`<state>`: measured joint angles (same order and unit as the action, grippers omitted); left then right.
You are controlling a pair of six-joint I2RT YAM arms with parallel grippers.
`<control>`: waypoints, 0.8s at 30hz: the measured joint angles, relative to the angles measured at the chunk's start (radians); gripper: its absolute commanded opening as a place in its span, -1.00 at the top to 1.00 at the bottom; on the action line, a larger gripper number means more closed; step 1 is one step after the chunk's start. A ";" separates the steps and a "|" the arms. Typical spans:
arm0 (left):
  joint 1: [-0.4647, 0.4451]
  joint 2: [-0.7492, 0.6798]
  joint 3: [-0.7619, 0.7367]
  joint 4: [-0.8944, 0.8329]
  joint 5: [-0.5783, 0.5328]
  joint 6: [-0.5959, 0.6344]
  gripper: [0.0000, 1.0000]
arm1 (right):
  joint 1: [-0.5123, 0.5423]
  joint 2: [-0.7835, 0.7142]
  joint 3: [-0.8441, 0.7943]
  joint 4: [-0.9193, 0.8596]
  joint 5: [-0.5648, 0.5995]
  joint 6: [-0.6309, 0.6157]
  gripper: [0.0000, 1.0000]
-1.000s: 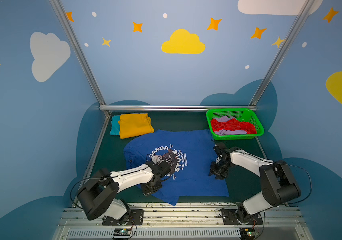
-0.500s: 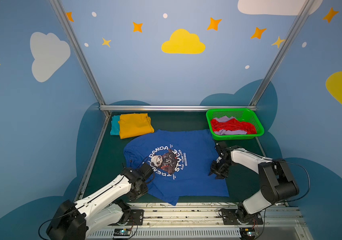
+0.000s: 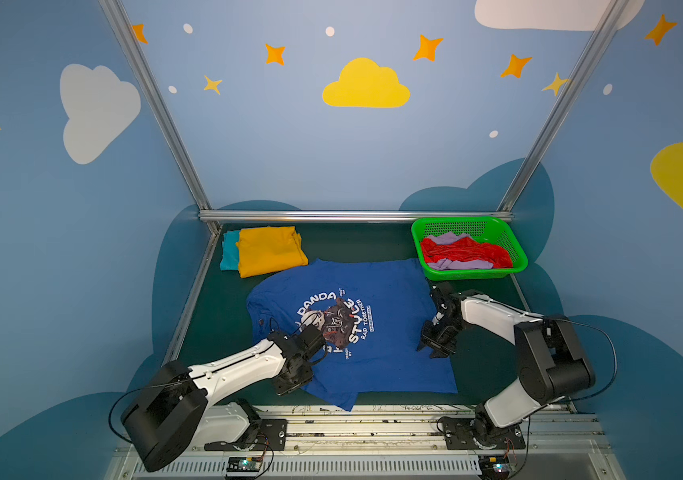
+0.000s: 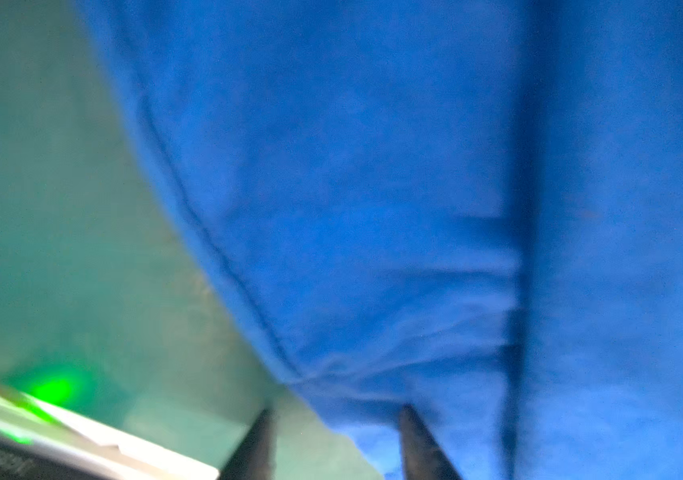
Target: Fold and stack the t-shirts
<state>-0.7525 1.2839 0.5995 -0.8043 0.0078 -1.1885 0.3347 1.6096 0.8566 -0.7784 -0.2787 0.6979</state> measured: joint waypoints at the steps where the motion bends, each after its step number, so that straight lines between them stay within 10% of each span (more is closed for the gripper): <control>1: 0.006 0.014 0.009 0.005 0.000 0.003 0.93 | -0.002 0.000 0.000 0.000 -0.002 0.000 0.08; 24: 0.473 -0.464 -0.106 -0.247 -0.154 -0.063 0.93 | -0.037 0.000 -0.006 0.008 -0.045 0.014 0.05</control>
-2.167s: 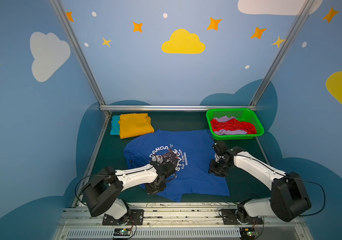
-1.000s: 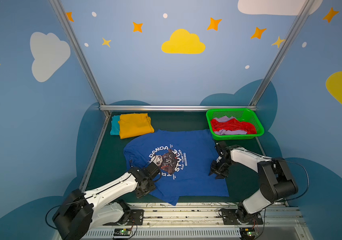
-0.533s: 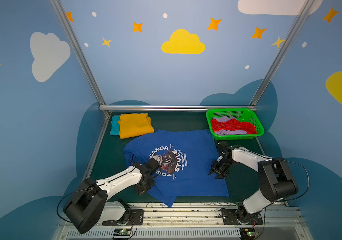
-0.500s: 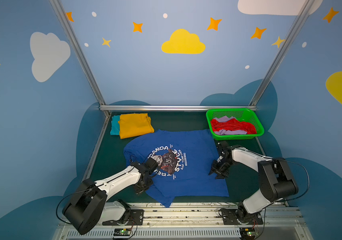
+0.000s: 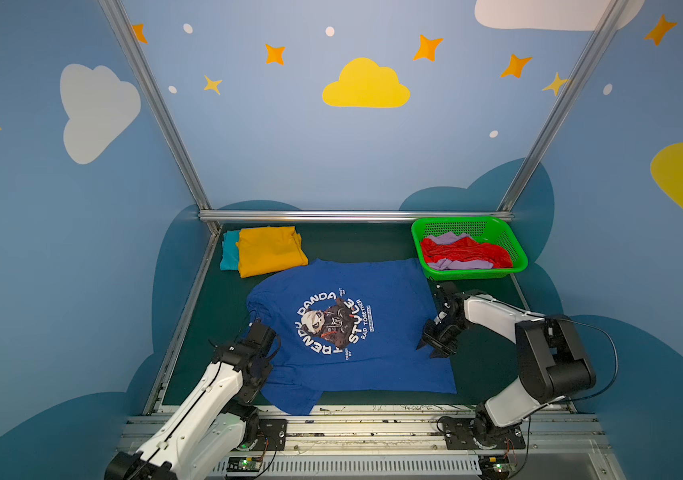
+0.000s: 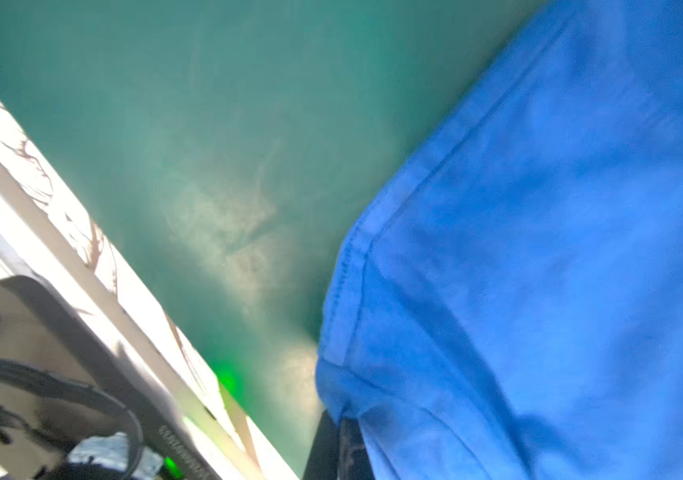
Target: Fold and stack the t-shirts
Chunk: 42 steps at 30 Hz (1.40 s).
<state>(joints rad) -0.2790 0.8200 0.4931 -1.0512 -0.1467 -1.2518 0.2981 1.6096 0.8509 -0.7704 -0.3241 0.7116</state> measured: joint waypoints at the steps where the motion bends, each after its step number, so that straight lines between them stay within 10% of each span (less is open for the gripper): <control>1: 0.003 -0.029 0.002 -0.005 -0.015 -0.024 0.93 | -0.001 0.000 0.000 0.000 -0.001 0.003 0.04; 8: 0.057 -0.201 0.033 -0.047 -0.066 -0.115 -0.20 | 0.002 0.000 0.006 -0.007 0.009 0.006 0.04; 14: 0.061 -0.124 0.219 -0.117 -0.078 -0.048 -0.16 | 0.126 -0.012 0.149 -0.093 0.196 -0.019 0.00; 22: 0.055 0.385 0.514 0.123 -0.084 0.181 -0.23 | 0.299 0.134 0.686 -0.095 0.289 -0.165 -0.04; 37: 0.048 1.193 1.036 0.338 0.024 0.444 -0.48 | 0.294 0.945 1.550 -0.129 0.031 -0.303 -0.31; 42: 0.048 1.318 1.138 0.352 0.039 0.484 0.05 | 0.270 0.984 1.564 0.010 -0.072 -0.294 -0.39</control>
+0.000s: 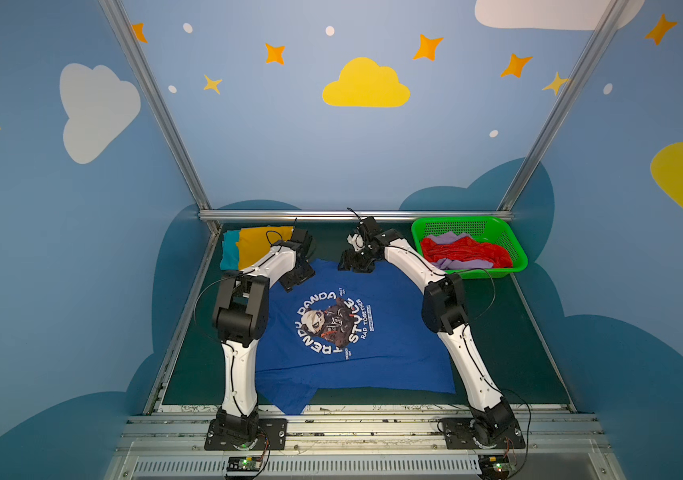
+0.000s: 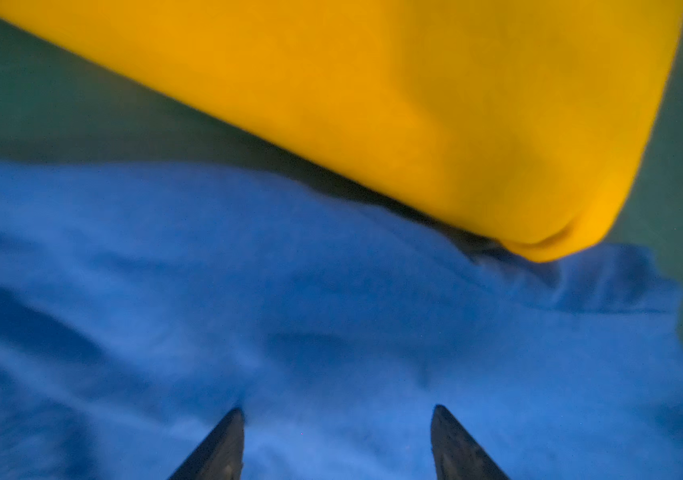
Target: Fold and stack the t-shirts
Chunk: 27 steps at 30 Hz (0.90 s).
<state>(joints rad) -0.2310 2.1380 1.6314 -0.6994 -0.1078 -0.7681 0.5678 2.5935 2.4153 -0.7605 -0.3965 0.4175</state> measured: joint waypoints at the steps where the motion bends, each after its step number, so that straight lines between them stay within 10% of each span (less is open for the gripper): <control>1: 0.000 0.014 0.004 0.002 0.003 0.003 0.30 | -0.003 0.003 -0.002 0.033 -0.010 0.011 -0.40; 5: 0.000 0.032 0.006 -0.005 0.010 0.015 0.90 | -0.008 0.018 -0.002 0.140 -0.032 0.058 -0.46; 16: -0.091 -0.111 -0.209 0.008 0.039 0.020 0.92 | 0.003 0.053 0.023 0.209 -0.032 0.095 -0.52; 27: -0.190 -0.184 -0.313 0.000 0.058 -0.037 0.23 | 0.066 0.040 -0.072 0.229 -0.002 0.017 -0.36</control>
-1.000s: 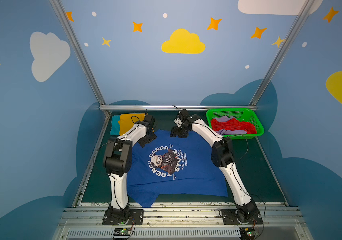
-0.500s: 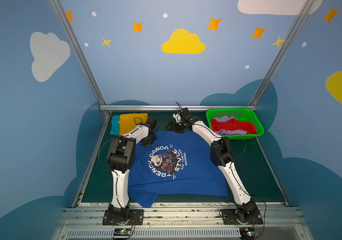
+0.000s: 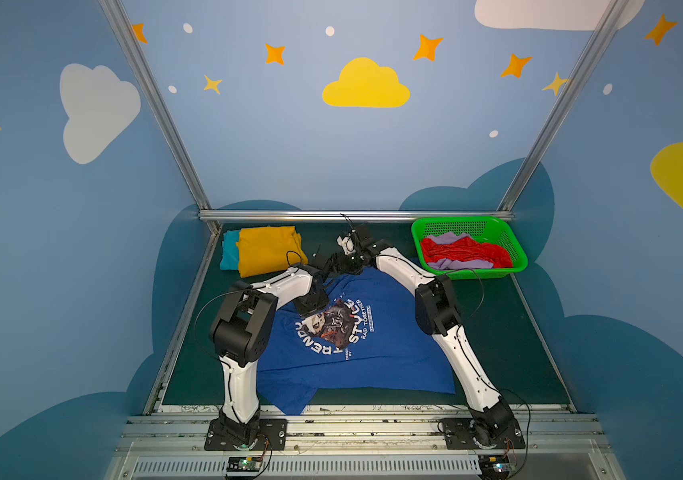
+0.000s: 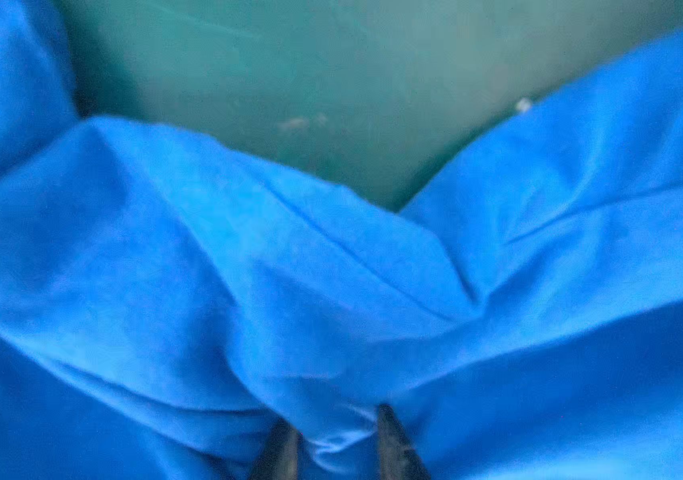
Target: Fold and stack the t-shirts
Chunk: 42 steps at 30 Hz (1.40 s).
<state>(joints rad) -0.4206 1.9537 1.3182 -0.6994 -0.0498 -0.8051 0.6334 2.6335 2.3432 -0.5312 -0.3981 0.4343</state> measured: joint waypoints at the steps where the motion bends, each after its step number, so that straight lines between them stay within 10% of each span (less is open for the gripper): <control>1: 0.001 0.000 0.001 -0.003 0.003 0.000 0.22 | 0.011 -0.010 -0.011 0.000 0.002 -0.021 -0.36; 8: 0.042 -0.029 0.007 -0.056 0.043 0.008 0.14 | 0.099 -0.016 -0.031 -0.009 -0.014 -0.112 -0.30; 10: 0.071 -0.065 -0.009 -0.057 0.070 0.007 0.10 | 0.111 -0.011 -0.018 -0.019 -0.024 -0.127 0.01; 12: 0.109 -0.116 -0.031 -0.061 0.094 0.005 0.04 | 0.114 -0.004 -0.005 -0.026 -0.037 -0.129 0.74; 14: 0.153 -0.173 -0.045 -0.066 0.109 0.005 -0.02 | 0.114 0.000 -0.003 -0.028 -0.049 -0.129 0.94; 22: 0.320 -0.315 0.009 -0.067 0.106 0.003 -0.27 | 0.092 -0.109 -0.260 0.112 -0.076 -0.123 0.97; 38: 0.294 0.086 0.144 -0.050 0.150 0.037 -0.36 | 0.097 -0.522 -0.791 0.363 0.029 -0.154 0.92; 39: 0.294 0.085 0.144 -0.053 0.140 0.039 -0.27 | 0.099 -0.522 -0.794 0.362 0.031 -0.153 0.92; 42: 0.300 0.085 0.144 -0.070 0.111 0.049 0.89 | 0.101 -0.522 -0.794 0.363 0.031 -0.151 0.92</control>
<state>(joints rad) -0.1207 2.0392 1.4624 -0.7696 0.0612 -0.7559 0.7349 2.1117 1.5494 -0.1684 -0.3668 0.2832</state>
